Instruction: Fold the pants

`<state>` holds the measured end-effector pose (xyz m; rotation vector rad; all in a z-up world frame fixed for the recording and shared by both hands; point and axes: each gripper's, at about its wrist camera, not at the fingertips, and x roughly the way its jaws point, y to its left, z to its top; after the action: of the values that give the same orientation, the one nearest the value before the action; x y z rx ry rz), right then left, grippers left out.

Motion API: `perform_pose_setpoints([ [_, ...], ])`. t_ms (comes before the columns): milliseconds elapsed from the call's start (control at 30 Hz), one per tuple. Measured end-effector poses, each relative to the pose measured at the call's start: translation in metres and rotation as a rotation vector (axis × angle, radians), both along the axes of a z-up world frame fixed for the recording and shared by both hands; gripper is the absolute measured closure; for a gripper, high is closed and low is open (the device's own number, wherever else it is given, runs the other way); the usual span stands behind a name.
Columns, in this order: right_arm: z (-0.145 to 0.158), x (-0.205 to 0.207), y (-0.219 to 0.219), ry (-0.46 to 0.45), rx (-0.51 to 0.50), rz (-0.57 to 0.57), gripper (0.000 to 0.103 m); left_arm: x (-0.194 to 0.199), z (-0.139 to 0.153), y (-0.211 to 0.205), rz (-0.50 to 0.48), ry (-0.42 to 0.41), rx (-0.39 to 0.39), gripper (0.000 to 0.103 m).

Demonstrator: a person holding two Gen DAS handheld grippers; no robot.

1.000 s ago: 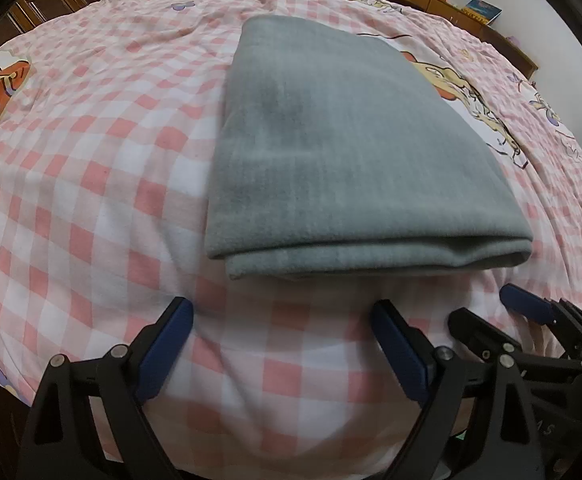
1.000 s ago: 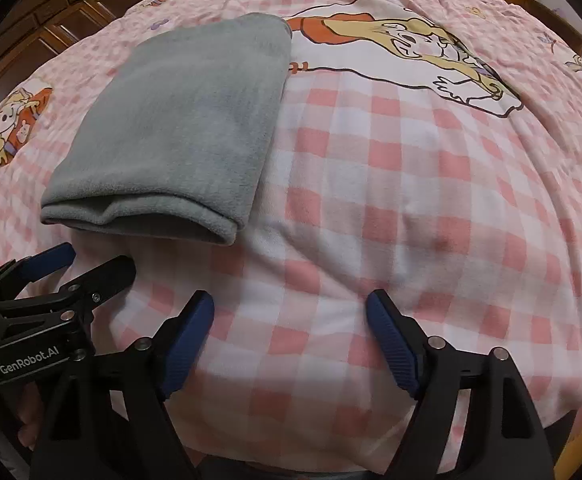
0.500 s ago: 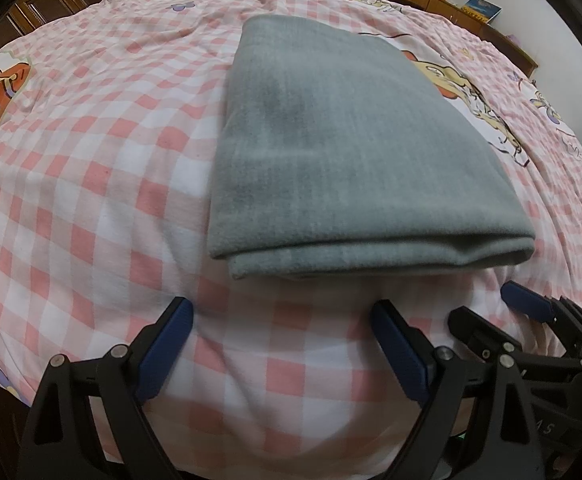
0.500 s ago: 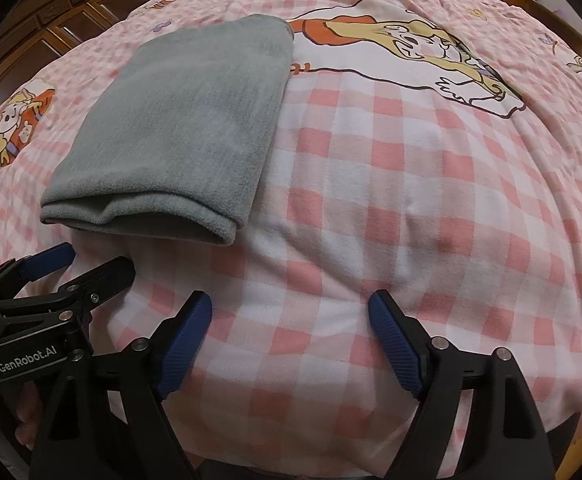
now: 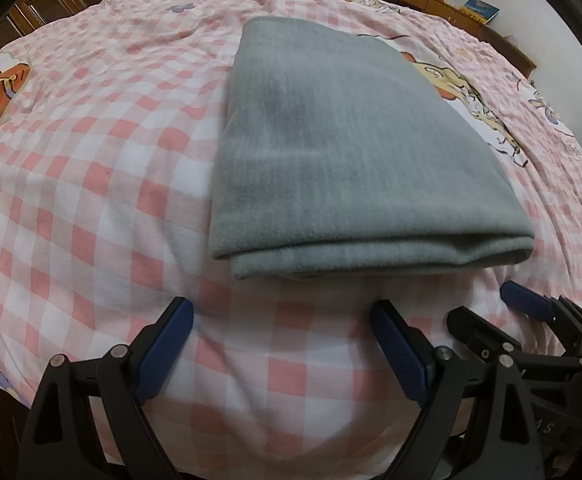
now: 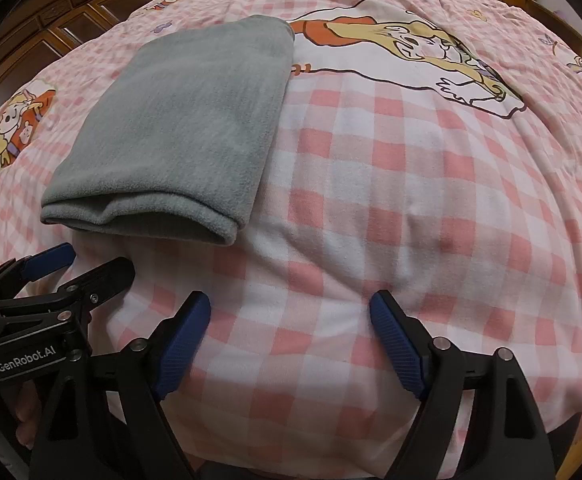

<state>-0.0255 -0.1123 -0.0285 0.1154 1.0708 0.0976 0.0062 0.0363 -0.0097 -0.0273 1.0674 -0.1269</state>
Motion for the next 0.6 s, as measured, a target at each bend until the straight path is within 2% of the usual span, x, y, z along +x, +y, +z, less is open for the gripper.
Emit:
perform_pose_setpoints([
  [600, 0.0, 0.001, 0.0051, -0.006, 0.003, 0.001, 0.015, -0.0027, 0.001, 0.0027, 0.003, -0.007, -0.009, 0.012],
])
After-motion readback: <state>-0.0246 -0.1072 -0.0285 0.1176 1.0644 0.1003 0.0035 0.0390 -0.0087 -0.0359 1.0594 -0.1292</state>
